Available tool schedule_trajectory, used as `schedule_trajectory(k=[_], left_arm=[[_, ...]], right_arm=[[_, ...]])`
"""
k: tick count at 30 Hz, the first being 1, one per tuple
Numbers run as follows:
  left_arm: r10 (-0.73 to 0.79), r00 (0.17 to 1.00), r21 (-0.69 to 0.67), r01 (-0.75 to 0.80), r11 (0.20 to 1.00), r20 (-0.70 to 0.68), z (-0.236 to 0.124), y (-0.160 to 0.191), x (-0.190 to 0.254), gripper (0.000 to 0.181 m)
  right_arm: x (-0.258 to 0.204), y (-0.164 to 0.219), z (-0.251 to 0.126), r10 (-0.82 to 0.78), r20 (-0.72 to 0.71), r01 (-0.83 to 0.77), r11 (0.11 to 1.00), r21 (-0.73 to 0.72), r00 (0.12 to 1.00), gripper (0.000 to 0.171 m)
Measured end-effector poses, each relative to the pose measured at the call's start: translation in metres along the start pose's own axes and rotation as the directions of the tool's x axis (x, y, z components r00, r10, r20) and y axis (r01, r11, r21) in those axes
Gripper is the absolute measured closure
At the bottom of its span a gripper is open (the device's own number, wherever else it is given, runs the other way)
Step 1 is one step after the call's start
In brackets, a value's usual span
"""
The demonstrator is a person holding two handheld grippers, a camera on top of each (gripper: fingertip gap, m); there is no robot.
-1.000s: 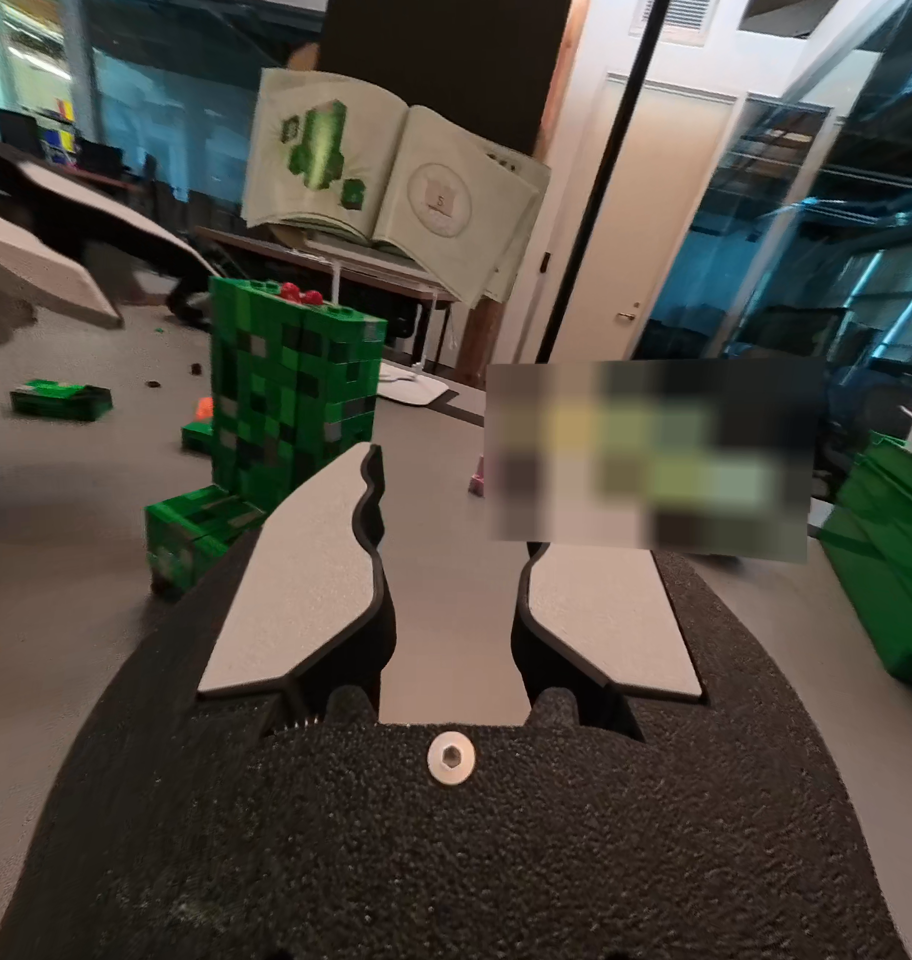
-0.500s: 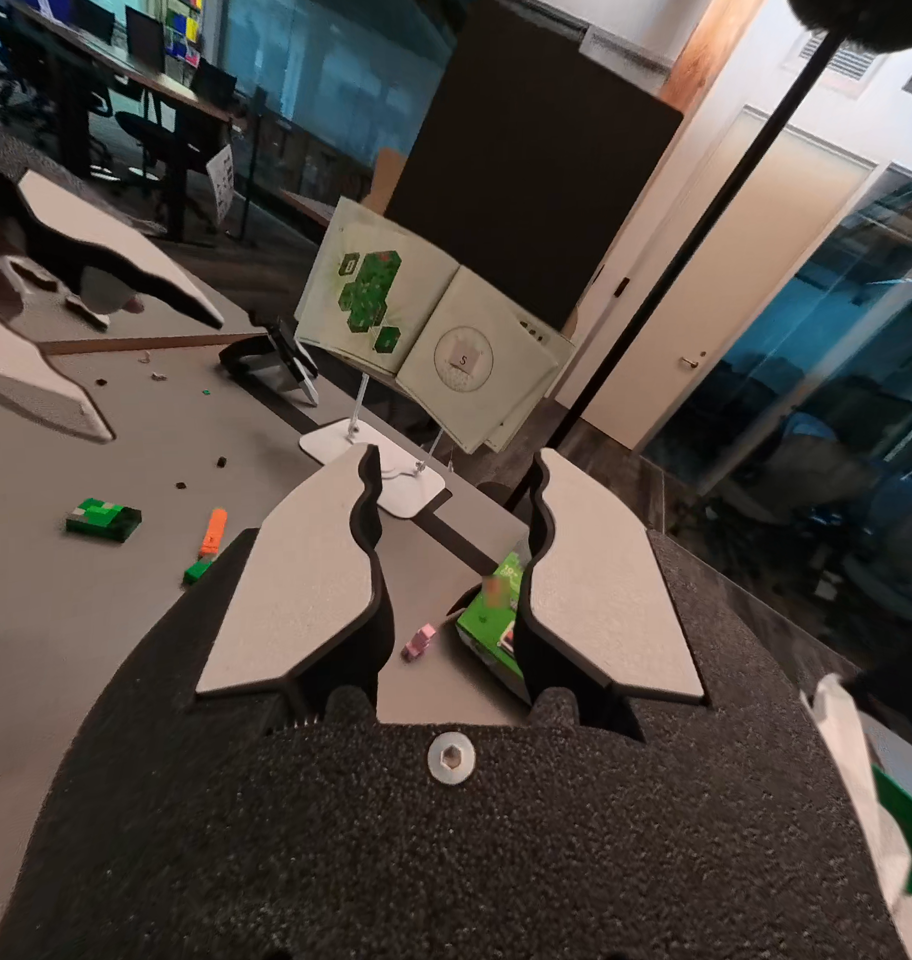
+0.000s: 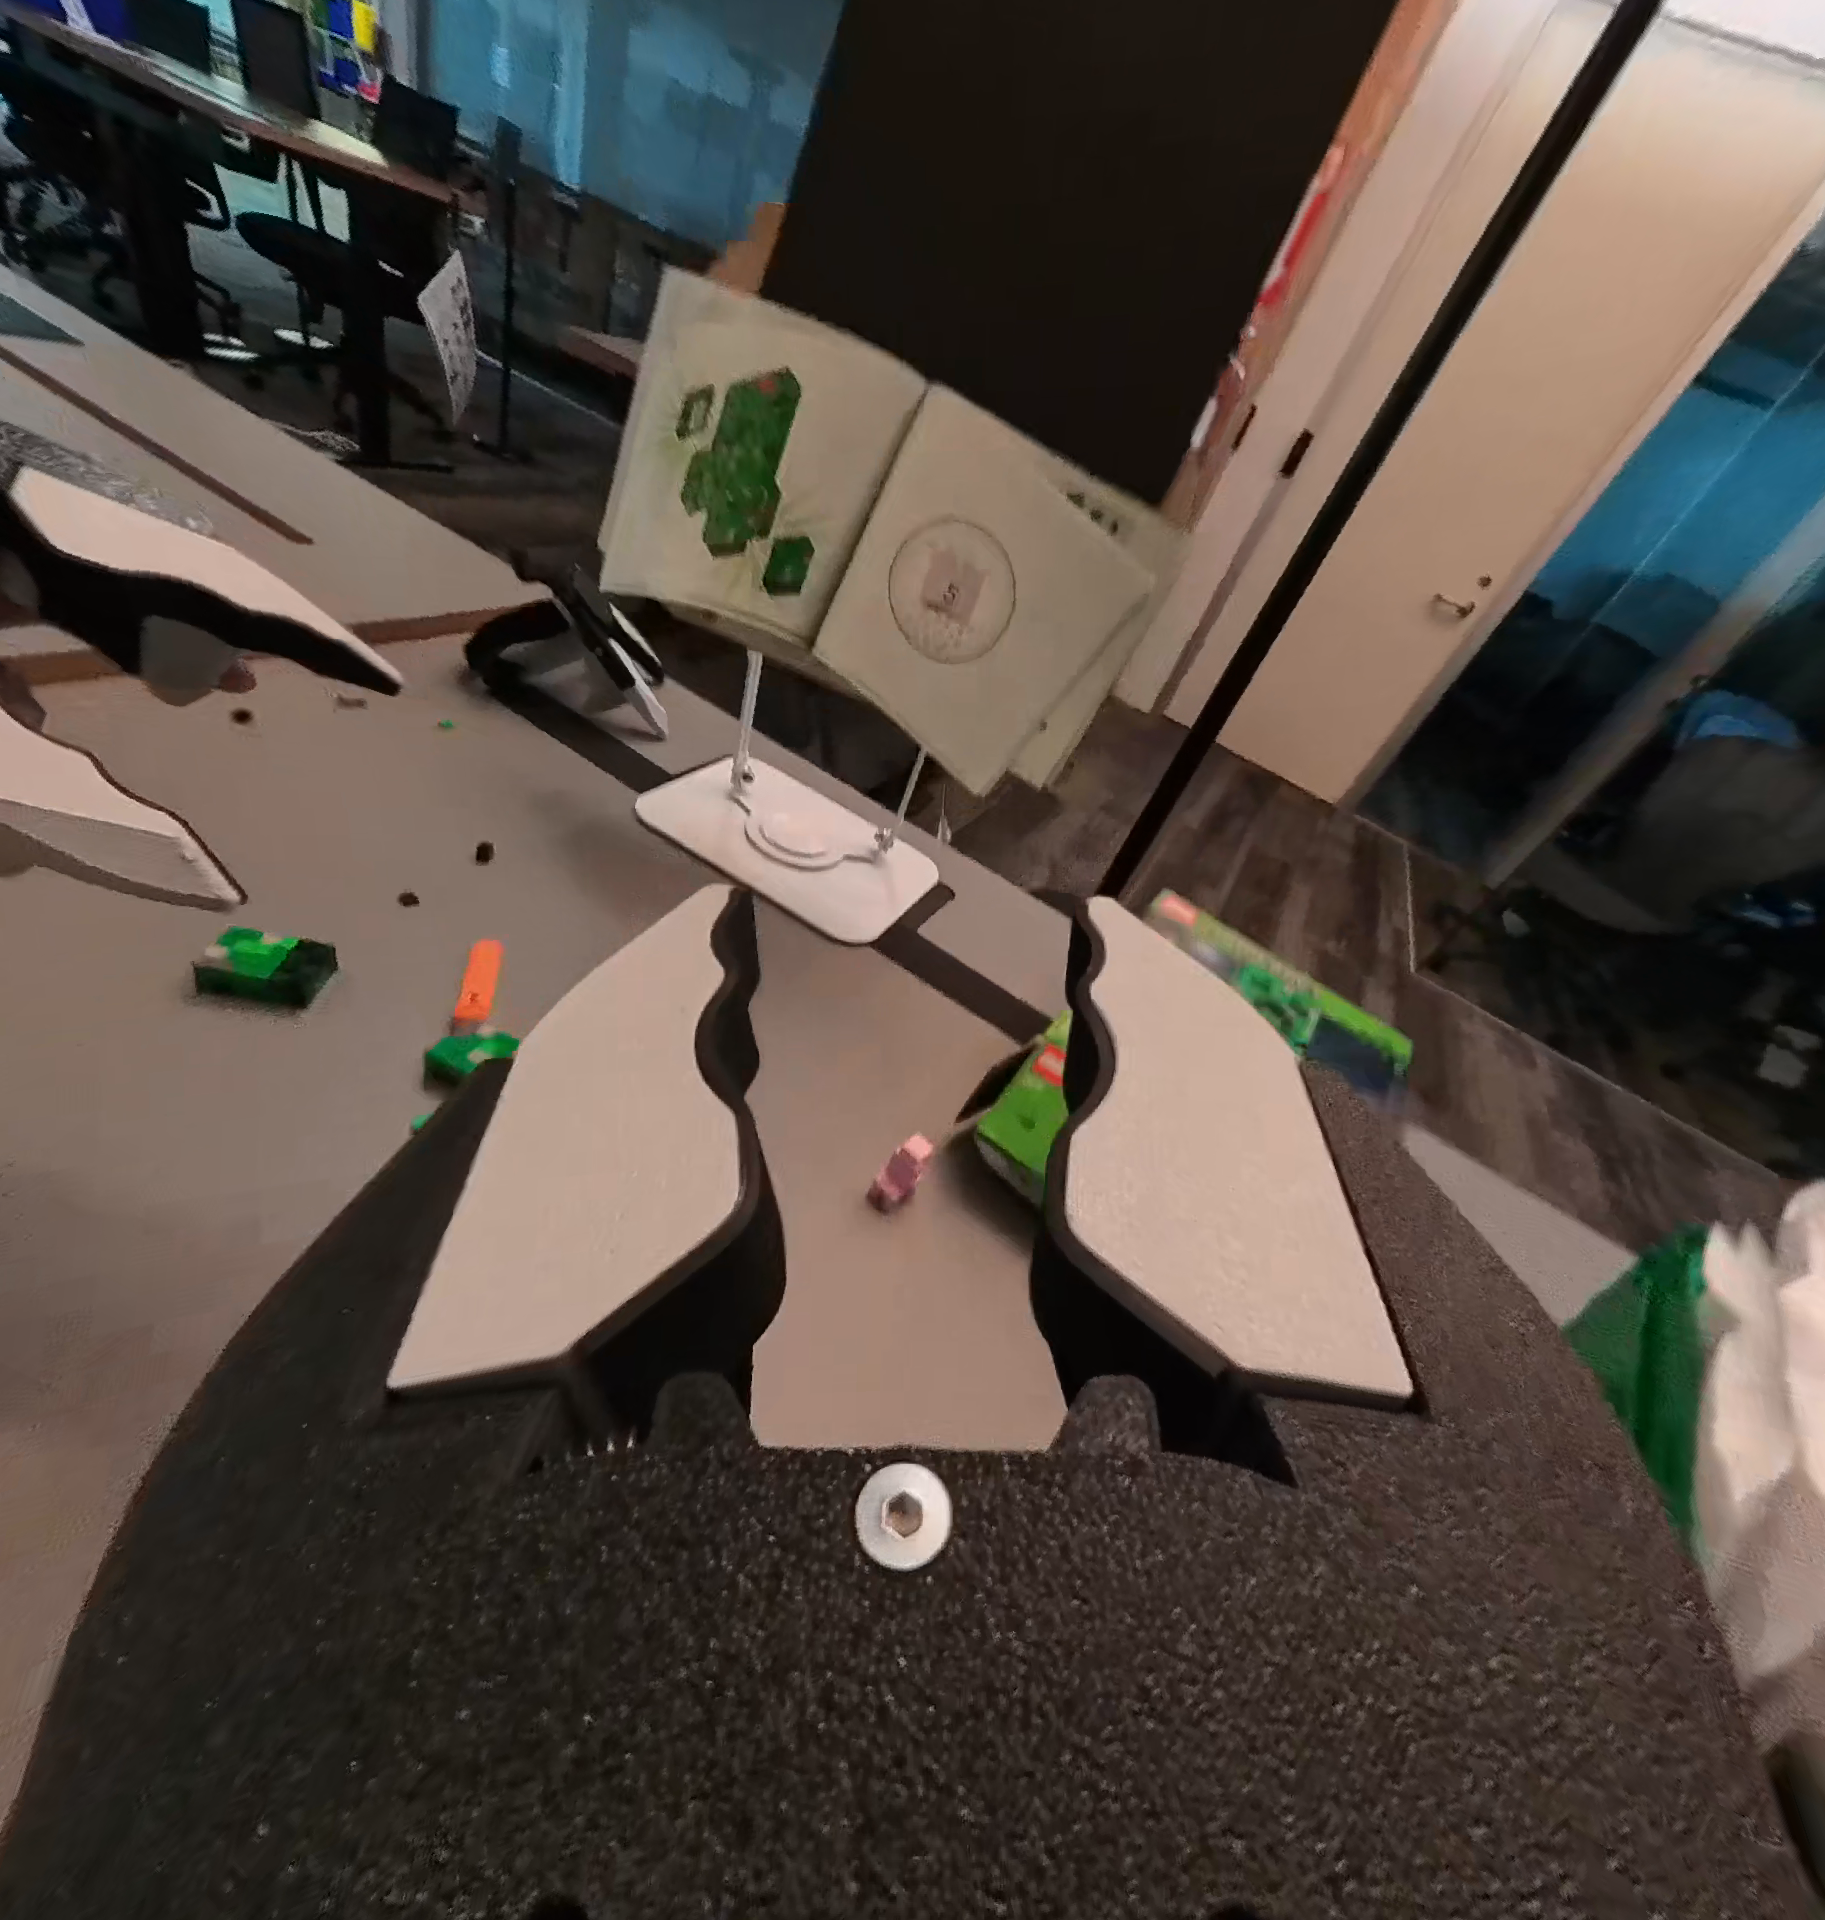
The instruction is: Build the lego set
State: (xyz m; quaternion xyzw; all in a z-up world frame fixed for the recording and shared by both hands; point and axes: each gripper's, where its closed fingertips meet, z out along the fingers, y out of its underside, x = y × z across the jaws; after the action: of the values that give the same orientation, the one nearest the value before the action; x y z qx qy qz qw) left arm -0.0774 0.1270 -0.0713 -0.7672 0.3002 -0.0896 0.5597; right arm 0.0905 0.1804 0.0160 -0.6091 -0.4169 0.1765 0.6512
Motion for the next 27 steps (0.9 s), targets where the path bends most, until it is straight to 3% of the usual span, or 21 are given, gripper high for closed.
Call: schedule_trajectory(k=[6,11,15,18,27], left_arm=[[-0.046,0.987,0.023,0.043,0.999,0.153,0.027,0.069,-0.011,0.09],[-0.1,0.985,0.099,0.087,0.991,0.138,0.038,0.091,-0.001,0.093],[-0.032,0.988,0.089,0.019,0.996,0.15,0.043,0.099,0.004,0.094],[-0.024,0.993,0.074,0.016,0.997,0.114,0.047,0.1,0.014,0.091],[-0.018,0.997,0.053,0.014,0.999,0.079,0.056,0.11,0.022,0.091]], right_arm=[[-0.004,0.123,0.009,0.102,-0.118,-0.108,0.993,-0.046,0.988,0.114],[-0.028,0.19,0.022,0.22,-0.178,-0.222,0.975,0.005,0.959,0.116],[-0.036,0.181,0.023,0.128,-0.211,-0.121,0.992,0.043,0.969,0.122],[-0.045,0.193,0.031,0.118,-0.165,-0.124,0.992,-0.03,0.979,0.118],[-0.041,0.187,0.026,0.149,-0.187,-0.147,0.989,0.026,0.971,0.119]])
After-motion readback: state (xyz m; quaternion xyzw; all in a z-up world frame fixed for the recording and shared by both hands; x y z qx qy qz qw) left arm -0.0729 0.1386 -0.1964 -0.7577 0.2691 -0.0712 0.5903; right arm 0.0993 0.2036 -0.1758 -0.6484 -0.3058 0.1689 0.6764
